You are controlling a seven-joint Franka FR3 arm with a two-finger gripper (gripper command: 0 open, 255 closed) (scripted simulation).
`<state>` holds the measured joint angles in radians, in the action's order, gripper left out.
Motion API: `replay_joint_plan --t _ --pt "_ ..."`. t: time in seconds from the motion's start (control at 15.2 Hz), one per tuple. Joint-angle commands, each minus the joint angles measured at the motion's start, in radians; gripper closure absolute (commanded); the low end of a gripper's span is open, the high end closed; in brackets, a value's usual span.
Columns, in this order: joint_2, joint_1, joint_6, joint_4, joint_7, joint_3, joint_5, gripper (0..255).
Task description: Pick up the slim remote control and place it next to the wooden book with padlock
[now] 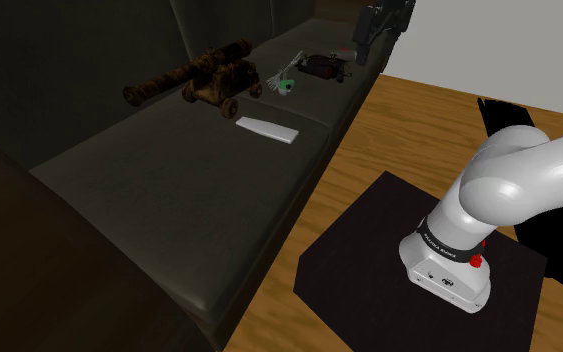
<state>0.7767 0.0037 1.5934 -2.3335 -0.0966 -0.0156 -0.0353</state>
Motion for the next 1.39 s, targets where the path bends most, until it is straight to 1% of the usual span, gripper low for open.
replay_joint_plan --t 0.0,0.33,0.66,0.99,1.32 --pt "0.000 0.000 0.000 0.000 0.000 0.000 0.000 0" --pt "-0.152 0.025 0.148 -0.006 0.052 -0.009 -0.001 0" --pt "-0.322 0.049 0.281 0.020 0.103 -0.013 0.001 0" --pt "-0.502 0.071 0.393 0.078 0.154 -0.012 0.007 0" --pt "-0.688 0.089 0.481 0.166 0.204 -0.004 0.014 0"
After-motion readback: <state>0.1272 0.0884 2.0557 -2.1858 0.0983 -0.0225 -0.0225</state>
